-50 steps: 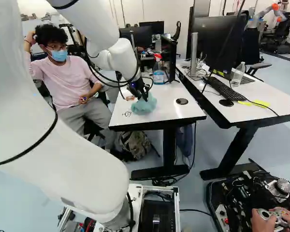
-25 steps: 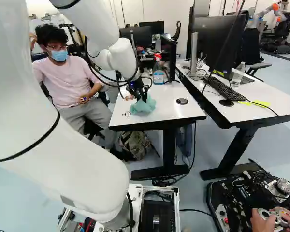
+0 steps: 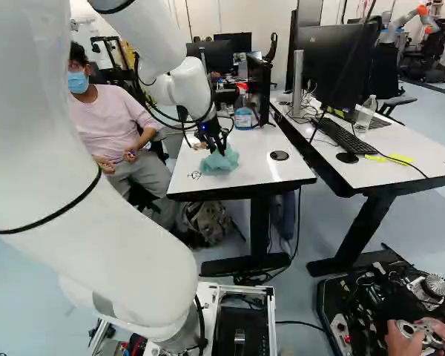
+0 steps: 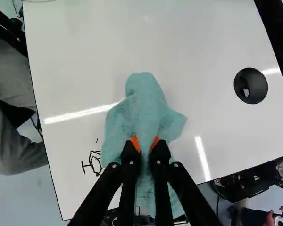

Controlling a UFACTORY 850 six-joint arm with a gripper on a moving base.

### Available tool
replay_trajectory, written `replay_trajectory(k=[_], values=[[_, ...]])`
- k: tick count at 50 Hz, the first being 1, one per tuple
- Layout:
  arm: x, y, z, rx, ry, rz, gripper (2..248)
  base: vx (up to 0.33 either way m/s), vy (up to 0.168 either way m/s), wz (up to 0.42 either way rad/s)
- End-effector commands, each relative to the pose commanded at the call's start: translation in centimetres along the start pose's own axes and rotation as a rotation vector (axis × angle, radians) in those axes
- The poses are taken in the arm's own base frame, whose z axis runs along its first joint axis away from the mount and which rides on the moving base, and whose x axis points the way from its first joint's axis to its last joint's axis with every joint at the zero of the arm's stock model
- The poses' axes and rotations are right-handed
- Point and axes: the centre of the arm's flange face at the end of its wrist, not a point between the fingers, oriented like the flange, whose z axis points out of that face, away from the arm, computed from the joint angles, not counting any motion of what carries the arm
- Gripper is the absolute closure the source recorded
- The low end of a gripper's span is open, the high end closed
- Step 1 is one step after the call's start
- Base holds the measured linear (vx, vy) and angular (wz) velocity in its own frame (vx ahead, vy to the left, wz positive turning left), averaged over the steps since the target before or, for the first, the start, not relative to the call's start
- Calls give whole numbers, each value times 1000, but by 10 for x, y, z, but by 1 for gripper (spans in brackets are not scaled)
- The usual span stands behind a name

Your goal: Clean the table with the green towel

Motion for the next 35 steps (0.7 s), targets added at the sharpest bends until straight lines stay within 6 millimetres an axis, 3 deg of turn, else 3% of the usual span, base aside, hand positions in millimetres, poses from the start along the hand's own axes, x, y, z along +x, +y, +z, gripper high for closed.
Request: replay_trajectory(k=[24, 35], values=[[-2, -12, -4, 13, 79, -25, 211, 0, 0, 0], [-2, -15, 5, 16, 94, -30, 211, 0, 0, 0]])
